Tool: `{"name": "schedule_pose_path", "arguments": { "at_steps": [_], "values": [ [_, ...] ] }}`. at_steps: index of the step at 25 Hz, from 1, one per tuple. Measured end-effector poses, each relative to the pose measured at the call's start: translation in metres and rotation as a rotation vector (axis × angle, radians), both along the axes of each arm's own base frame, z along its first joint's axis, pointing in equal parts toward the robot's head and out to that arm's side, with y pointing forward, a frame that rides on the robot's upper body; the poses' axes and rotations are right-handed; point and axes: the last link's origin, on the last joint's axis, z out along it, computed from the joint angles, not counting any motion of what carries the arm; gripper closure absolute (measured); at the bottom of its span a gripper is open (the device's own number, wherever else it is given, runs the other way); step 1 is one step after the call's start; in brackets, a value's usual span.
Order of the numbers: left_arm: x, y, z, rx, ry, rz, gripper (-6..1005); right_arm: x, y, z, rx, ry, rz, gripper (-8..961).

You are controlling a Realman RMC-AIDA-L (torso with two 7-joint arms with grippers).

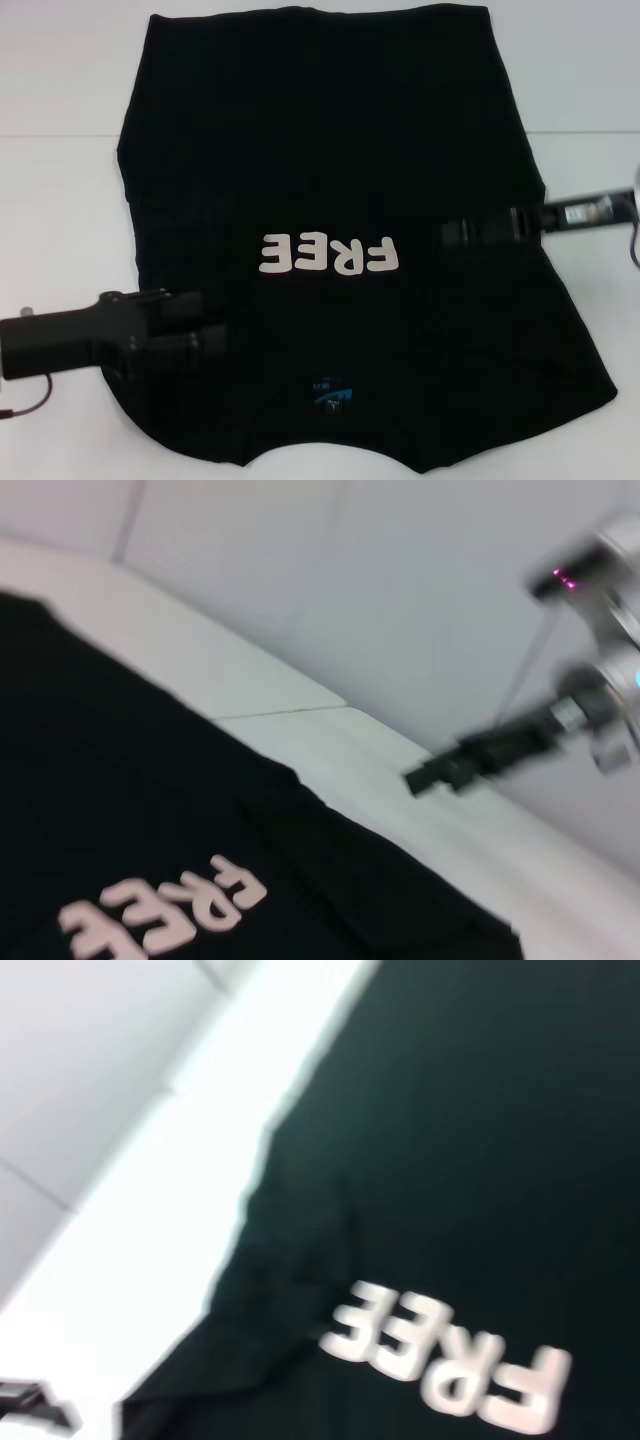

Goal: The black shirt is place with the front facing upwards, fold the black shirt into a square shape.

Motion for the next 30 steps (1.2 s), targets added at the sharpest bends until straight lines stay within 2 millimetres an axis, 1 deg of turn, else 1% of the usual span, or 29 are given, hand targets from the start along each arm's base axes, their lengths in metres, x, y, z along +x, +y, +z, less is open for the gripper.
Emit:
{"name": "schedule_pose_path", "arguments": {
  "at_steps": [2,5,7,9,10,11,13,16,19,22,25,30],
  "values": [
    [-0.001,0.002,0.006,-0.032,-0.035,0.085,266,0.011,-0.015,-0.005,0.008,0.054,0.106,474],
    [-0.006,0.003,0.02,-0.111,-0.098,0.26,266,0.027,-0.043,-0.02,0.03,0.083,0.3,377],
    [-0.009,0.004,0.031,-0.153,-0.122,0.352,266,0.037,-0.061,-0.031,0.059,0.079,0.414,283],
    [-0.014,0.005,0.044,-0.194,-0.147,0.465,266,0.045,-0.075,-0.04,0.082,0.067,0.5,188],
    [-0.016,0.005,0.047,-0.204,-0.154,0.503,266,0.049,-0.081,-0.045,0.088,0.063,0.535,141],
    [-0.02,0.006,0.053,-0.221,-0.164,0.577,266,0.054,-0.087,-0.051,0.096,0.06,0.57,121],
    [-0.029,0.005,0.06,-0.247,-0.168,0.703,266,0.061,-0.093,-0.058,0.113,0.046,0.607,81],
    [-0.04,0.004,0.062,-0.281,-0.154,0.861,266,0.072,-0.099,-0.068,0.143,0.002,0.649,22],
    [-0.047,0.005,0.06,-0.299,-0.101,0.973,266,0.079,-0.104,-0.076,0.159,-0.034,0.678,24],
    [-0.049,0.009,0.056,-0.321,-0.047,1.034,266,0.082,-0.106,-0.078,0.165,-0.049,0.69,26],
    [-0.047,0.01,0.053,-0.349,-0.039,1.064,266,0.083,-0.106,-0.076,0.17,-0.049,0.691,26],
    [-0.046,0.006,0.048,-0.405,-0.049,1.115,266,0.084,-0.105,-0.071,0.194,-0.045,0.678,26]
  ]
}}
